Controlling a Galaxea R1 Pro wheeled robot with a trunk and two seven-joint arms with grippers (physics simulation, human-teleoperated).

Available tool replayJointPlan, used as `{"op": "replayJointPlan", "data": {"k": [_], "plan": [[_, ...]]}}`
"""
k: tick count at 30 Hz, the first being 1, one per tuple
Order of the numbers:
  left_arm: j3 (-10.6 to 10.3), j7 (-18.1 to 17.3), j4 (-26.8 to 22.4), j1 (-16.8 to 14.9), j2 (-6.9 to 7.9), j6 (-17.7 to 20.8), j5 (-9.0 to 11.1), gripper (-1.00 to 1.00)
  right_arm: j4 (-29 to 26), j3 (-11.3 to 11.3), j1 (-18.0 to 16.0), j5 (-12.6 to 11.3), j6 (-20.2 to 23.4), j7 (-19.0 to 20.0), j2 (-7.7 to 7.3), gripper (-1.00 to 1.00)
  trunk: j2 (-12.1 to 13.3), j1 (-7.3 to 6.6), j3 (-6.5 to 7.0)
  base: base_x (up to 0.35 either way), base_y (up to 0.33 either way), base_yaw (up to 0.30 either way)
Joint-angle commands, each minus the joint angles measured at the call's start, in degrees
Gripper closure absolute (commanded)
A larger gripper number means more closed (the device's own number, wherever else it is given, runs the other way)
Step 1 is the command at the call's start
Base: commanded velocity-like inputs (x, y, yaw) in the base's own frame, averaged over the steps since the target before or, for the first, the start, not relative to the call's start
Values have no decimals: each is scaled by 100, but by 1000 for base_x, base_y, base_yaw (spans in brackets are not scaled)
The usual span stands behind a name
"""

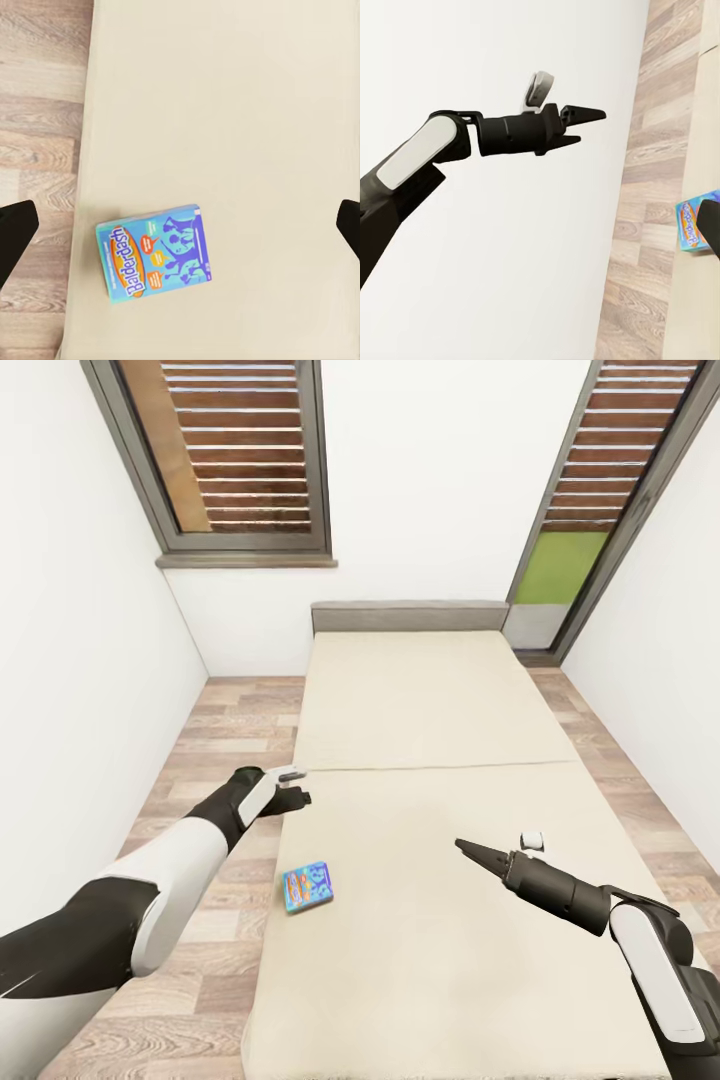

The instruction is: Put all the toys in the child's room - the three board games (two on the bed and one on the table), the two jigsaw puzzles on the table, and the tennis ball on the table - inside the toy box on the table in the child's room.

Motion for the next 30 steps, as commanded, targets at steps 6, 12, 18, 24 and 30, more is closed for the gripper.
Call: {"op": "replayJointPlan", "data": {"k": [6, 12, 18, 24, 30], "plan": [[-24, 41, -8, -75, 29, 32, 65, -100, -1, -78, -4, 5, 32, 27, 0, -100, -10, 3, -66, 0, 0, 0], [6, 37, -8, -103, 45, 26, 71, -100, -1, -109, -4, 11, 36, 28, 0, -100, -10, 3, -123, 0, 0, 0], [11, 36, -49, -107, 50, 21, 72, -100, -1, -113, -4, 6, 37, 31, 0, -100, -10, 3, -180, 0, 0, 0], [6, 38, -194, -108, 45, 7, 72, -100, -1, -114, -4, 8, 35, 27, 0, -100, -10, 3, -237, 0, 0, 0], [6, 44, -231, -108, 45, -13, 72, -100, -1, -114, -4, 5, 36, 22, 0, -100, -10, 3, -293, 0, 0, 0]]}}
